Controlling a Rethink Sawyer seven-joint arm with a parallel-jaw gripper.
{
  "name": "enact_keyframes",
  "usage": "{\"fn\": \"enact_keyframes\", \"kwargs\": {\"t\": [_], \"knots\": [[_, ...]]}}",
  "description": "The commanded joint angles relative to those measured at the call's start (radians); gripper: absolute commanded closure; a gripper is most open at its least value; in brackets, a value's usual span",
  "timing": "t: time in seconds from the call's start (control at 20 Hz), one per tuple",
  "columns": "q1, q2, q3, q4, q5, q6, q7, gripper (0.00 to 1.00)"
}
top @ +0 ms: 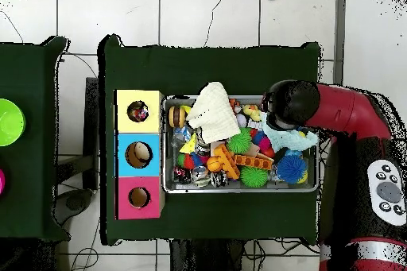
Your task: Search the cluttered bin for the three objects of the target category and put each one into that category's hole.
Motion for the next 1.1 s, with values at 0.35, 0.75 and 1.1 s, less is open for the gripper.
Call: {"fn": "enact_keyframes", "kwargs": {"t": [0.35, 0.75, 1.1], "knots": [[-0.021, 0.097, 0.04, 0.091, -0.039, 0.011, -0.075, 0.0], [0.006, 0.099, 0.0, 0.029, -0.117, -0.011, -0.102, 0.0], [-0.009, 0.174, 0.01, -0.027, -0.149, -0.028, -0.084, 0.0]]}}
